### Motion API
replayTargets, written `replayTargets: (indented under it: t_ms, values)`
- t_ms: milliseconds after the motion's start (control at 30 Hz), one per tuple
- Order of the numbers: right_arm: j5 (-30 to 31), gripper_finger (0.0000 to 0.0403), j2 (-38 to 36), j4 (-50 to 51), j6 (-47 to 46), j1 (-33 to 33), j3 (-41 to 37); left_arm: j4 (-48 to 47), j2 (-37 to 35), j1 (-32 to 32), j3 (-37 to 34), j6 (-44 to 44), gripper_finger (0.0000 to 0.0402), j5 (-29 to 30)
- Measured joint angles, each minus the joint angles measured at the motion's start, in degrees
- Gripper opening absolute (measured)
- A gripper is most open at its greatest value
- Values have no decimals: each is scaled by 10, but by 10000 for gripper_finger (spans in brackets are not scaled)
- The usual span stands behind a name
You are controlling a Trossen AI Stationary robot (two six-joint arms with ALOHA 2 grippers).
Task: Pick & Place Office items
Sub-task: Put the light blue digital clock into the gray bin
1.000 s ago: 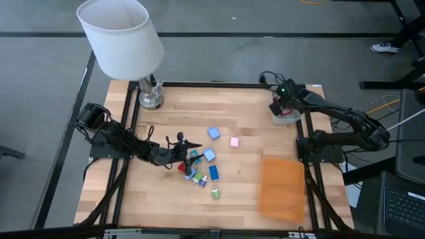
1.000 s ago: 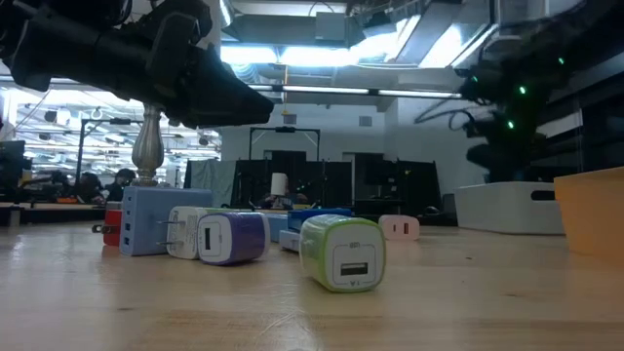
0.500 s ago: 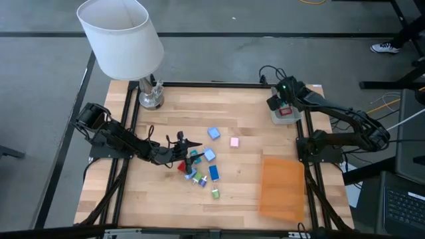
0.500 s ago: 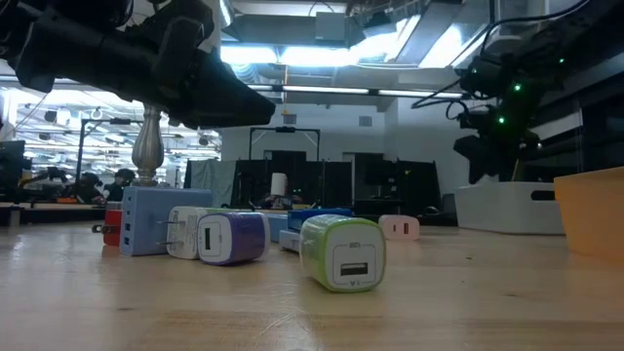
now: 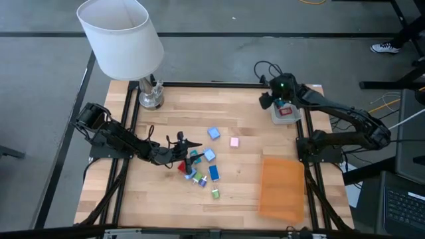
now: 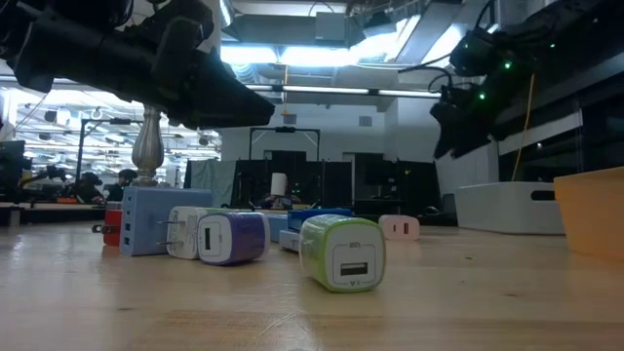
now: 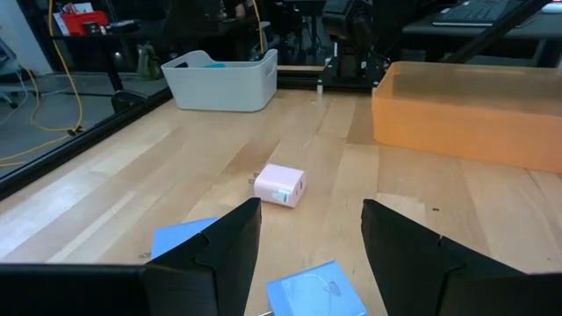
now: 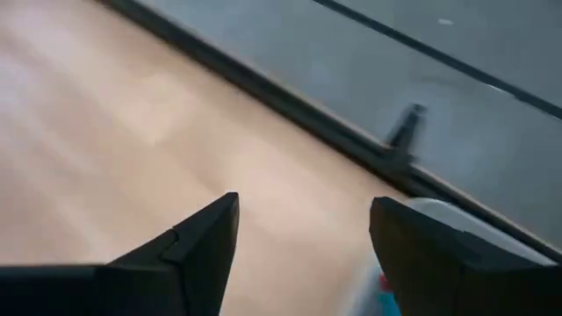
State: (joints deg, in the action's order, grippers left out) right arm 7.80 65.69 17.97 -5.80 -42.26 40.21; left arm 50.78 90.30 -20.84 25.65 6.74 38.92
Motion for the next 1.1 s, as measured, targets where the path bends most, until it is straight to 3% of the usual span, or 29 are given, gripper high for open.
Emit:
replayTargets:
  t_ms: [233, 467, 633, 900, 1100]
  values:
    - [-111, 236, 0, -24, -28, 98, 0, 0, 0, 0, 0, 0, 194, 0]
    - [-130, 236, 10, -111, -69, 242, -4, 0, 0, 0, 0, 0, 194, 1]
    - [-90, 236, 30, -147, -89, 313, -5, -26, 0, 0, 0, 22, 194, -19]
    - [-83, 236, 64, -202, -105, 380, -5, -229, -3, 28, 10, 60, 194, -108]
    - [-71, 236, 66, -206, -103, 397, -5, -523, -43, 50, 132, -48, 194, -134]
